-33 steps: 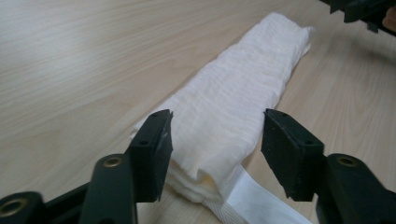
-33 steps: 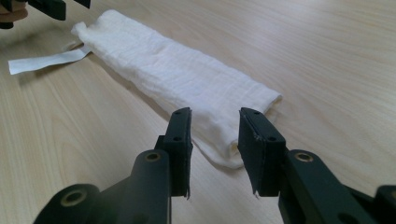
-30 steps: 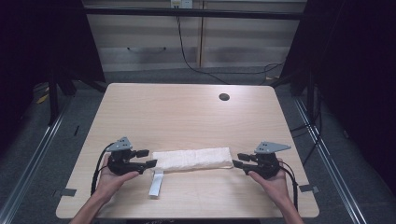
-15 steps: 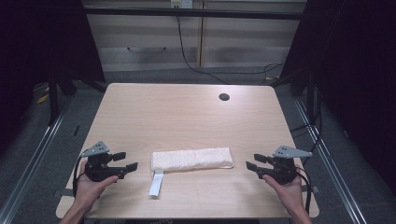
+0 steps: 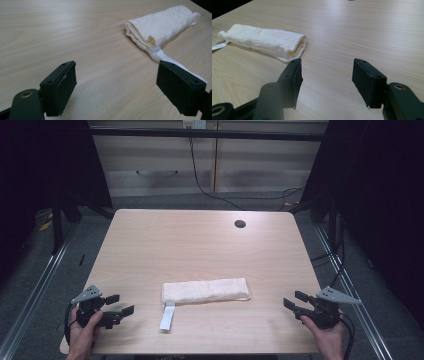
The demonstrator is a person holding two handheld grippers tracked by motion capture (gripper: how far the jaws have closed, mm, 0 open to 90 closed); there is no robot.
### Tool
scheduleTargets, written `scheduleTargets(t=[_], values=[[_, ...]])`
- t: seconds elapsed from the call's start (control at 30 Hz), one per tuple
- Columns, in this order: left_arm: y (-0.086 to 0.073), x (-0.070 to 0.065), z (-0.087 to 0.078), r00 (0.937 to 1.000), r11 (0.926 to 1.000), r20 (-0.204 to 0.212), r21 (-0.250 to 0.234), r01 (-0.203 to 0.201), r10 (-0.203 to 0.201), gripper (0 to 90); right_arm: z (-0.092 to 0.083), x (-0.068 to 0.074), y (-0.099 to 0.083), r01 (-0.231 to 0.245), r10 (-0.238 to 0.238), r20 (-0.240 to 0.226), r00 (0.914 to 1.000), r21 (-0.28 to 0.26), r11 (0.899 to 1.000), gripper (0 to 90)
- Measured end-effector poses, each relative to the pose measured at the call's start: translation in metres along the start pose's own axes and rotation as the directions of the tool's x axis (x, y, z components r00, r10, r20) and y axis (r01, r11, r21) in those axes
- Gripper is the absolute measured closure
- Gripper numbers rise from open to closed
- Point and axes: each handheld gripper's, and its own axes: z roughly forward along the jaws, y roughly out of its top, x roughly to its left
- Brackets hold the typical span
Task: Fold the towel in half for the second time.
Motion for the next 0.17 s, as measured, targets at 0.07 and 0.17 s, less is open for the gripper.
scheduleTargets(t=[0.07,0.17], values=[[0.001,-0.003,0.001,0.9994,0.9994,0.012,-0.008,0.032,-0.032,16.3,-0.001,-0.002,-0.004,-0.012,0.012,0.010,0.9999,-0.005,1.000,39.1],[0.004,-0.013,0.005,0.9991,0.9993,0.024,0.014,-0.036,0.035,16.2,0.003,-0.004,-0.007,-0.026,0.026,0.021,0.9995,0.011,1.000,36.0]])
